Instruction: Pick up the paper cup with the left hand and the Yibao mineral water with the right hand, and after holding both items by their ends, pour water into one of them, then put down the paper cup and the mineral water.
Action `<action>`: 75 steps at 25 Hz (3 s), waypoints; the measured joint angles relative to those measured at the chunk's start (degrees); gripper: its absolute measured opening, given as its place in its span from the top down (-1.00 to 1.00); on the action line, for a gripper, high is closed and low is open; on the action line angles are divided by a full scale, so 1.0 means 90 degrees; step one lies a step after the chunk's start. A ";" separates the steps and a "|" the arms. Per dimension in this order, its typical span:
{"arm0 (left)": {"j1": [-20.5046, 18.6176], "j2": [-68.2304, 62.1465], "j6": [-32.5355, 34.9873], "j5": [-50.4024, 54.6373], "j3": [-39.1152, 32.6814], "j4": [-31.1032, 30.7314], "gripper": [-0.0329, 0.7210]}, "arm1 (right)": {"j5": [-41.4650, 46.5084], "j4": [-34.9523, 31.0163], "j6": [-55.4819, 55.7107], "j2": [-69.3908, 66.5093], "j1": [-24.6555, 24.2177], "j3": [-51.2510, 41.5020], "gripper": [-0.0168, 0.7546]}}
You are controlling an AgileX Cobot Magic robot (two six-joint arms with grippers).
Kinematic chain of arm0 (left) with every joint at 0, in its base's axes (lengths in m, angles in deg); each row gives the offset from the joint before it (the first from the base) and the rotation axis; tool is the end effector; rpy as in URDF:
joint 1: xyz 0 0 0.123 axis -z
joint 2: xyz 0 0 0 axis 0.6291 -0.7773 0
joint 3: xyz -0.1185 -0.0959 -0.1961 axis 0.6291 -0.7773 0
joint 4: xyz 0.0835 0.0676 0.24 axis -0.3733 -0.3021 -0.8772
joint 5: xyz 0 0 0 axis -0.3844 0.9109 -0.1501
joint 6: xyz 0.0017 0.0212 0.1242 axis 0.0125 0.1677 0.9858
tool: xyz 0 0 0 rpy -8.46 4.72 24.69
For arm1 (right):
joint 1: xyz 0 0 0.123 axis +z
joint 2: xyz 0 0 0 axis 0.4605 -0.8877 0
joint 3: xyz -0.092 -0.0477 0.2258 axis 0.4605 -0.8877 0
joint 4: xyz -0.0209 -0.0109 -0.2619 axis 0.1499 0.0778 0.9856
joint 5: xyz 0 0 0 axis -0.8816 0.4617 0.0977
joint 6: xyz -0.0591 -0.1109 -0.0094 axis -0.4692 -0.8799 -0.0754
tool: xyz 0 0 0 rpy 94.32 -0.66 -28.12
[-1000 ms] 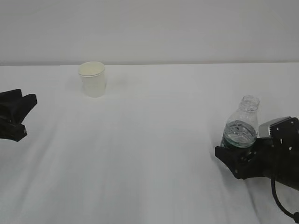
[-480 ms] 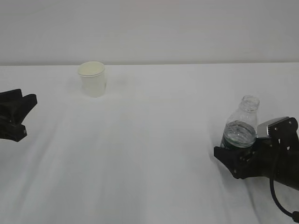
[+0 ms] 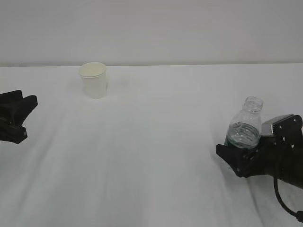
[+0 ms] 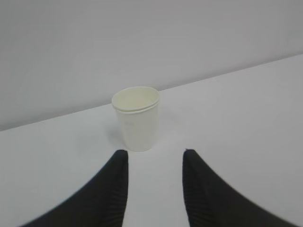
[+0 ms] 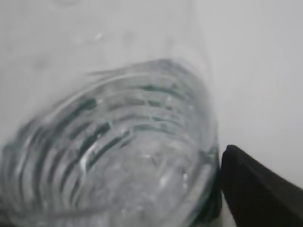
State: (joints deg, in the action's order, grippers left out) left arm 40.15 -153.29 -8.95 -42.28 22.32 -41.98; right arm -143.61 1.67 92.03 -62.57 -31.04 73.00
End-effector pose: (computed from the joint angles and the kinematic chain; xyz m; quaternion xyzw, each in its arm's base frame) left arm 0.2744 -0.0517 0.1152 0.1569 0.7255 -0.1229 0.6587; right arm 0.2732 0.0520 0.0068 -0.1835 0.8160 0.1922 0.5133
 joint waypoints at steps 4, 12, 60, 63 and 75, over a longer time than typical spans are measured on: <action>0.0000 0.0000 0.0000 0.0000 0.0000 0.0000 0.18 | 0.0000 0.0014 0.0000 0.0014 0.0000 0.0011 -0.82; 0.0000 0.0000 0.0046 0.0000 0.0000 0.0000 0.18 | 0.0000 0.0014 0.0000 0.0014 0.0000 0.0134 -0.82; 0.0000 0.0000 0.0050 0.0000 0.0000 0.0000 0.18 | 0.0000 -0.0333 -0.0793 0.0014 0.0000 0.0212 -0.44; 0.0000 0.0000 0.0050 0.0000 0.0000 0.0000 0.18 | 0.0016 -0.0436 -0.0833 0.0014 0.0000 0.0263 -0.37; 0.0000 0.0000 0.0050 0.0000 0.0000 0.0000 0.18 | 0.0097 -0.0619 -0.1065 0.0014 0.0000 0.0354 -0.32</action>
State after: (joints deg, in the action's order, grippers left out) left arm 40.15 -153.29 -8.50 -42.28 22.32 -41.98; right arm -142.74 -3.90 82.44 -62.44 -31.04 76.18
